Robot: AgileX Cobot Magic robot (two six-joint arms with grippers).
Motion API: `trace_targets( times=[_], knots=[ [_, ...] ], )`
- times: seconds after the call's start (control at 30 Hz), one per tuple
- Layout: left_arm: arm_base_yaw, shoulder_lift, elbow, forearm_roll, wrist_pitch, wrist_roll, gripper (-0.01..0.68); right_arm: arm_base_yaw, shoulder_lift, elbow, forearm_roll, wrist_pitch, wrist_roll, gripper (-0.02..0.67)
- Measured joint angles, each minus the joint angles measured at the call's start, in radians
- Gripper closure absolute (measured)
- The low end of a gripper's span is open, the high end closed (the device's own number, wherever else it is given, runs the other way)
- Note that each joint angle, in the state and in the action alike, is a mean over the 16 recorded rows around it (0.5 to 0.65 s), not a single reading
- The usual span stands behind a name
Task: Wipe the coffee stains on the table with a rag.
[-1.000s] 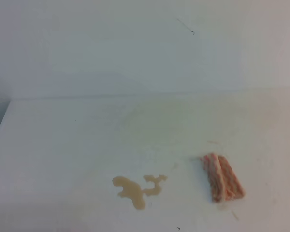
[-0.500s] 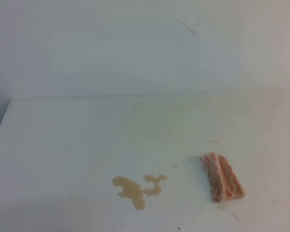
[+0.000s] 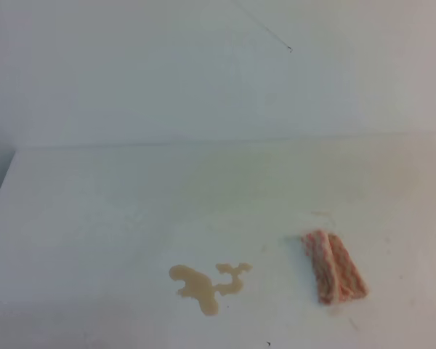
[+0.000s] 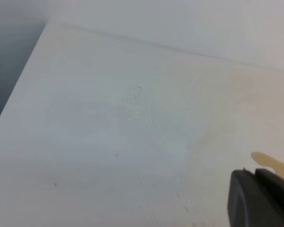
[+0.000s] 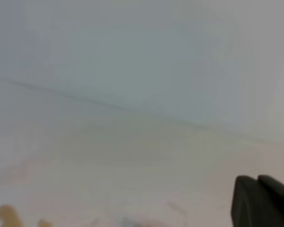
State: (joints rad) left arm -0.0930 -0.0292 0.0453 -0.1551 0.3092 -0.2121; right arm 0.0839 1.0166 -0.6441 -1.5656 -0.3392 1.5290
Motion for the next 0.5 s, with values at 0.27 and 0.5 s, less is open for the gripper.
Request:
trace_targets(
  times=[0.27,0.5],
  knots=[
    [0.0,0.0,0.0,0.0,0.0,0.0,0.672,0.008,0.103,-0.004,-0.187,-0.092,0.175,0.652],
    [0.0,0.0,0.0,0.0,0.0,0.0,0.672,0.008,0.134,-0.004,-0.188,-0.098,0.216,0.652]
  ],
)
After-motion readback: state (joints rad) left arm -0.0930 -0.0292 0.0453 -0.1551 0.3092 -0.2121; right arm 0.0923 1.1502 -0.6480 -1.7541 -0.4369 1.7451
